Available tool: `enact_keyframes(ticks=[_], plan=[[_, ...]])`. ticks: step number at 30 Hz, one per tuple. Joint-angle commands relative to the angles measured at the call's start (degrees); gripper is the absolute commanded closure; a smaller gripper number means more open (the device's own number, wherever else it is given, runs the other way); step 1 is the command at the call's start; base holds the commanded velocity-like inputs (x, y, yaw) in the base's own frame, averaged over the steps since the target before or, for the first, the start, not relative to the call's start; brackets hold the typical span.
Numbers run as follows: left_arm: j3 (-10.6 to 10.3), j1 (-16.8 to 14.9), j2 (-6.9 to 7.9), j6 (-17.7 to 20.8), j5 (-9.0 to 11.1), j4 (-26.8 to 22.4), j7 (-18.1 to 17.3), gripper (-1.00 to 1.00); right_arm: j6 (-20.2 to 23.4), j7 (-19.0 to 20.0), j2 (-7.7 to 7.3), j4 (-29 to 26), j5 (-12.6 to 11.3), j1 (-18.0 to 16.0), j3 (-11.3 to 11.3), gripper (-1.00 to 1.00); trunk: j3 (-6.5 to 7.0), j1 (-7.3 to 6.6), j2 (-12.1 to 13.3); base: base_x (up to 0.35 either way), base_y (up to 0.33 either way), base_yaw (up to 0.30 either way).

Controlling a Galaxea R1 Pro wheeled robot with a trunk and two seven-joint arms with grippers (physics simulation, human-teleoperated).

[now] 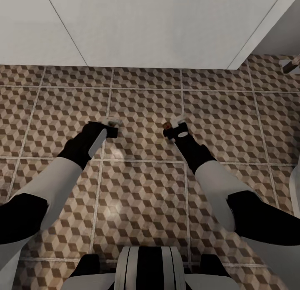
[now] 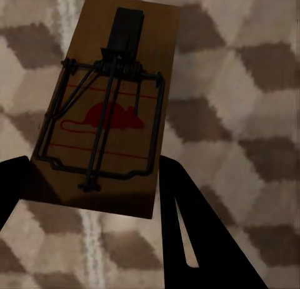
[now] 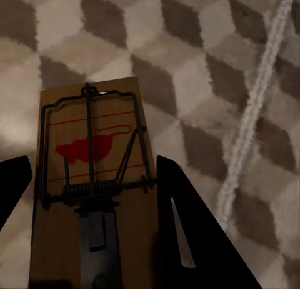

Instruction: Take the four mousetraps from the cabinet in the bathroom and place them on the bathroom floor. Make sure all four end up on the same floor surface, and ensure that at least two of them are either under or directly next to the same bathroom sink.

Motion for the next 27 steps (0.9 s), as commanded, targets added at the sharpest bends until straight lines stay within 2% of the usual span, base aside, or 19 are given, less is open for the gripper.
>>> enact_keyframes(ticks=[1, 9, 13, 27], plan=[[-0.3, -0.3, -0.13, 0.2, 0.4, 0.4, 0.5, 1.0, 0.4, -0.2, 0.0, 0.8, 0.4, -0.7, 0.2, 1.0, -0.03, -0.01, 0.0, 0.0, 0.0, 0.0], [-0.4, -0.9, -0.79, 0.0, 0.3, 1.7, 0.5, 1.0, 0.4, -0.3, 0.0, 1.9, 0.4, -1.8, 0.2, 1.0, -0.03, -0.01, 0.0, 0.0, 0.0, 0.0], [-0.4, -0.9, -0.88, -1.4, 0.3, 1.8, 0.5, 1.0, 0.3, -0.3, 0.0, 1.9, 0.3, -1.8, 0.2, 1.0, -0.03, -0.01, 0.0, 0.0, 0.0, 0.0], [-0.4, -0.9, -1.32, -2.4, -0.1, 0.1, 0.3, 1.0, 0.2, -0.2, 0.0, 1.9, 0.3, -2.6, 0.2, 1.0, -0.03, -0.01, 0.0, 0.0, 0.0, 0.0]])
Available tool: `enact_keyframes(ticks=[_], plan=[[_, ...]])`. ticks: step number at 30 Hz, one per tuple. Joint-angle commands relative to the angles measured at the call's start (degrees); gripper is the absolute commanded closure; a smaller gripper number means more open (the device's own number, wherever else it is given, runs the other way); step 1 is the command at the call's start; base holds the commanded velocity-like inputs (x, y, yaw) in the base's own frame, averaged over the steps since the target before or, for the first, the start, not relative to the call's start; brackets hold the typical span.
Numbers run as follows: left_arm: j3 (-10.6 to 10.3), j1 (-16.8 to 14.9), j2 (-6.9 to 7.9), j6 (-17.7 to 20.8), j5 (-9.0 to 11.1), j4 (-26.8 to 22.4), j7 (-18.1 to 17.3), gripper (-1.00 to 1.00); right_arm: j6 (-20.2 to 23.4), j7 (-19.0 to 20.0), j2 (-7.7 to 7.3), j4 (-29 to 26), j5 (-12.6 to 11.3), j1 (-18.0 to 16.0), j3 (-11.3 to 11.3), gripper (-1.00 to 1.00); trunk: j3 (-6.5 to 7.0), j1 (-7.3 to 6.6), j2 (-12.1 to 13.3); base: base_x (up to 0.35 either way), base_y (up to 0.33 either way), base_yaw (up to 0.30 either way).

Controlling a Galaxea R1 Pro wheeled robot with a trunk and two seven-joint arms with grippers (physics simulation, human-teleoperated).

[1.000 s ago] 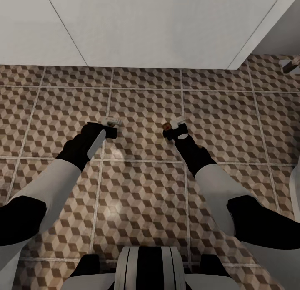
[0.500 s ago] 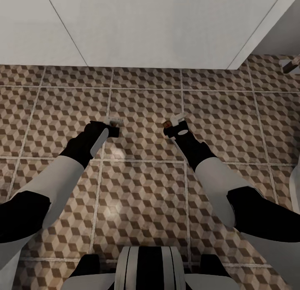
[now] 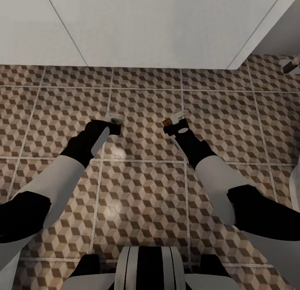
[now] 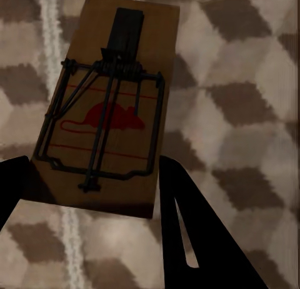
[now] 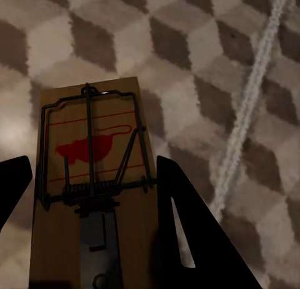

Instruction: Take the four mousetraps from the cabinet in the bathroom and place them on the bathroom floor. Make sure all four end up on the same floor surface, and ensure that at least two of them are either under or directly next to the same bathroom sink.

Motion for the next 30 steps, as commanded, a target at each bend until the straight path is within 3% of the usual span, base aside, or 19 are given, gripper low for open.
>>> enact_keyframes(ticks=[1, 9, 16, 30], plan=[[-0.3, 0.0, 0.07, 0.2, 0.2, -0.7, 0.4, 1.0, 0.4, -0.2, 0.0, -0.1, 0.4, 0.0, 0.2, 1.0, -0.03, -0.01, 0.0, 0.0, 0.0, 0.0], [-0.5, 0.0, 0.35, 0.3, -0.6, -6.0, 0.2, 1.0, 0.1, 0.2, 0.0, -0.4, 0.4, 0.0, 0.2, 1.0, -0.03, -0.01, 0.0, 0.0, 0.0, 0.0], [-0.6, 0.0, 0.4, 0.3, -1.7, -6.6, 0.2, 1.0, 0.0, 0.4, 0.0, -0.8, 0.2, 0.0, 0.1, 1.0, -0.03, -0.01, 0.0, 0.0, 0.0, 0.0], [-0.8, 0.0, 0.46, 0.4, -1.8, -8.9, 0.1, 1.0, -0.8, 2.2, 0.0, -0.1, -1.7, 0.0, -0.1, 1.0, -0.03, -0.01, 0.0, 0.0, 0.0, 0.0]])
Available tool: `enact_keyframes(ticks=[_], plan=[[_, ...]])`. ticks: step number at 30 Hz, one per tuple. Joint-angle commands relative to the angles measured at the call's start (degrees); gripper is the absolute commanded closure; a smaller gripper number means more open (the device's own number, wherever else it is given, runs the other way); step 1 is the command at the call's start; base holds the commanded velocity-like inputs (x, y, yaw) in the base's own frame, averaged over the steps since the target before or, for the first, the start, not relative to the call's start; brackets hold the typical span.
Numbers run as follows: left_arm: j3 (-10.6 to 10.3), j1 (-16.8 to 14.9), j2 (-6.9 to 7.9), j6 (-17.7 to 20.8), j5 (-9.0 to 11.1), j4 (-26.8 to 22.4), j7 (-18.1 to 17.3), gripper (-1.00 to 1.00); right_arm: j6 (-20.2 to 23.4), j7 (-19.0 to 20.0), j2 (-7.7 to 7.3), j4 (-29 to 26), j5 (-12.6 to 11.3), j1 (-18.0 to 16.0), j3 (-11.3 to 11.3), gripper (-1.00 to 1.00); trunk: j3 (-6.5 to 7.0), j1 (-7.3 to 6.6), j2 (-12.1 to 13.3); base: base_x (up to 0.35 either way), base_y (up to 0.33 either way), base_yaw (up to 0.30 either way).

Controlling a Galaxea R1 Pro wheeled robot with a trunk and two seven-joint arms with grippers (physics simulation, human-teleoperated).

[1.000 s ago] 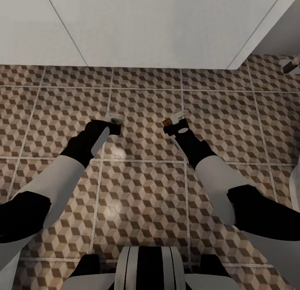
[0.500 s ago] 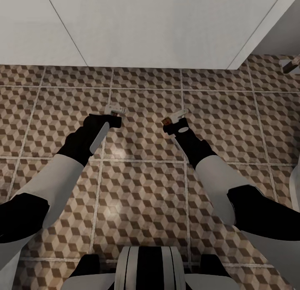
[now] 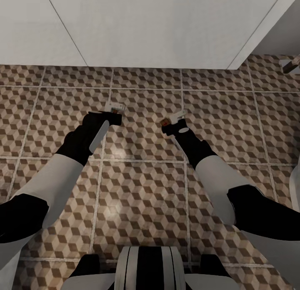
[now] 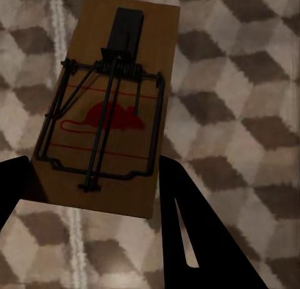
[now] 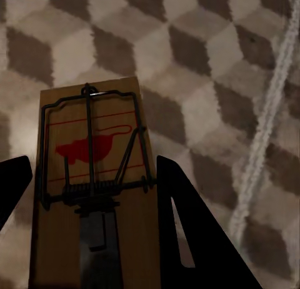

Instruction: Take the four mousetraps from the cabinet in the bathroom and place them on the bathroom floor. Make sure all four end up on the same floor surface, and ensure that at least two of them are either under or directly next to the same bathroom sink.

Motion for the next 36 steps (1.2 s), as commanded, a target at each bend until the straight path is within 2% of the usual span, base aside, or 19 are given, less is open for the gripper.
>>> enact_keyframes(ticks=[1, 2, 3, 6, 11, 16, 20, 25, 27, 29, 33, 36], plan=[[-0.3, 0.0, 0.1, 0.2, 0.4, -0.2, 0.5, 1.0, -0.3, 0.1, 0.0, -0.1, 0.2, 0.0, 0.2, 1.0, -0.03, -0.01, 0.0, 0.0, 0.0, 0.0], [-0.3, 0.0, 0.1, 0.2, 0.4, -0.3, 0.5, 1.0, -0.6, 0.3, 0.0, -0.1, 0.2, 0.0, 0.2, 1.0, -0.03, -0.01, 0.0, 0.0, 0.0, 0.0], [-0.3, 0.0, 0.11, 0.3, 0.4, -0.8, 0.6, 1.0, -1.8, 2.5, 0.0, -0.2, 0.0, 0.0, 0.2, 1.0, -0.03, -0.01, 0.0, 0.0, 0.0, 0.0], [-0.3, 0.0, 0.15, 0.4, 0.4, -1.8, 0.6, 1.0, -2.4, 3.8, 0.0, -0.5, 0.0, 0.0, 0.2, 1.0, -0.03, -0.01, 0.0, 0.0, 0.0, 0.0], [-0.4, 0.0, 0.22, 0.5, 0.4, -5.6, 0.7, 1.0, -6.8, 4.4, 0.0, -0.5, -0.1, 0.0, 0.2, 1.0, -0.03, -0.01, 0.0, 0.0, 0.0, 0.0], [-0.4, 0.0, 0.96, 0.6, 0.4, -7.1, 0.7, 1.0, -8.1, 4.5, 0.0, 0.0, -0.1, 0.0, 0.3, 1.0, -0.03, -0.01, 0.0, 0.0, 0.0, 0.0], [-0.4, 0.3, 1.27, 0.6, 0.5, -5.9, 0.7, 1.0, -8.3, 4.5, 0.0, 0.0, -0.1, 0.0, 0.3, 1.0, -0.03, -0.01, 0.0, 0.0, 0.0, 0.0], [-0.4, 0.4, 1.31, 0.0, 0.5, -1.0, 0.6, 1.0, -8.4, 4.5, 0.0, -0.1, -0.1, 0.1, 0.3, 1.0, -0.03, -0.01, 0.0, 0.0, 0.0, 0.0], [-0.4, 0.4, 1.27, -2.0, 0.5, 1.5, 0.5, 1.0, -8.4, 4.5, 0.0, -0.2, -0.1, 0.0, 0.3, 1.0, -0.03, -0.01, 0.0, 0.0, 0.0, 0.0], [-0.4, 0.4, 1.25, -5.7, 0.5, 3.5, 0.5, 1.0, -8.4, 4.5, 0.0, -0.2, -0.1, 0.1, 0.3, 1.0, -0.03, -0.01, 0.0, 0.0, 0.0, 0.0], [-0.7, 0.4, 0.32, -15.1, 0.4, 9.1, 0.5, 1.0, -8.4, 4.5, 0.0, -0.2, -0.1, 0.1, 0.3, 1.0, -0.03, -0.01, 0.0, 0.0, 0.0, 0.0], [-1.9, 0.4, -0.33, -18.0, 0.4, 10.8, 0.5, 1.0, -8.4, 4.5, 0.0, -0.2, -0.1, 0.0, 0.3, 1.0, -0.03, -0.01, 0.0, 0.0, 0.0, 0.0]])
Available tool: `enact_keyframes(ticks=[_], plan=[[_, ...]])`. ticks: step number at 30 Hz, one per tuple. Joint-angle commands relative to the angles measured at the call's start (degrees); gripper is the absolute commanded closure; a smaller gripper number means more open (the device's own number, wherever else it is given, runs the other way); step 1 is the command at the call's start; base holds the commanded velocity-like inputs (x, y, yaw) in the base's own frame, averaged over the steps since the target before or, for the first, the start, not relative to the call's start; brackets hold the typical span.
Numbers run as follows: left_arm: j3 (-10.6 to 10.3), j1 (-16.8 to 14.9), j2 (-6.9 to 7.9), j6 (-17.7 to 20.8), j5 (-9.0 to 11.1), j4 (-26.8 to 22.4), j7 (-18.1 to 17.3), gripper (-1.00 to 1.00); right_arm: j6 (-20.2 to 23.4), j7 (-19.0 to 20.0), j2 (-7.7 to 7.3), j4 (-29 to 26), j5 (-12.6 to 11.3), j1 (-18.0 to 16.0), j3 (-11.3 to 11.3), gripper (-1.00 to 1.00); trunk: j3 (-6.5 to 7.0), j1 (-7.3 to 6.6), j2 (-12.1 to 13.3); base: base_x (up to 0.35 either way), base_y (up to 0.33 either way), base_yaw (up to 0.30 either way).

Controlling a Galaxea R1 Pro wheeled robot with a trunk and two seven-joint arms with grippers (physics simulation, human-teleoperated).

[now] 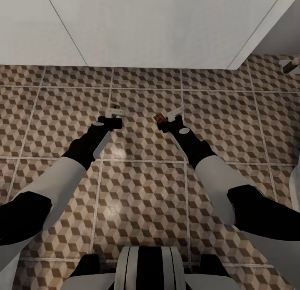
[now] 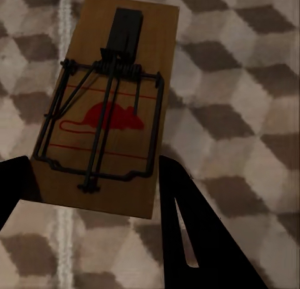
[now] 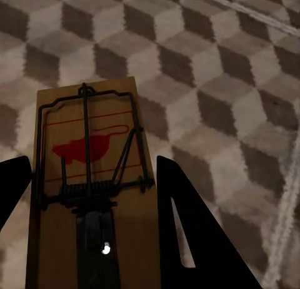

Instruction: Take the four mousetraps from the cabinet in the bathroom and place them on the bathroom floor. Make sure all four end up on the same floor surface, and ensure that at least two of them are either under or directly next to the same bathroom sink.

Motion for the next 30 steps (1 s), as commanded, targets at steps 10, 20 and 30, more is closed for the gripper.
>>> enact_keyframes(ticks=[10, 20, 30], plan=[[-1.2, 0.0, -0.24, -2.5, 0.4, 2.6, 0.5, 1.0, 0.3, 0.2, 0.0, 0.0, 0.6, 0.0, 0.1, 1.0, -0.03, -0.01, 0.0, 0.0, 0.0, 0.0], [-1.3, 0.0, -0.2, -6.4, 0.4, 4.9, 0.5, 1.0, 0.3, 0.2, 0.0, 0.1, 0.6, 0.0, 0.1, 1.0, -0.03, -0.01, 0.0, 0.0, 0.0, 0.0], [-1.3, 0.0, -0.16, -6.5, 0.4, 5.0, 0.4, 1.0, 0.3, 0.2, 0.0, 0.2, 0.6, 0.0, 0.1, 1.0, -0.03, -0.01, 0.0, 0.021, 0.0, 0.0]])
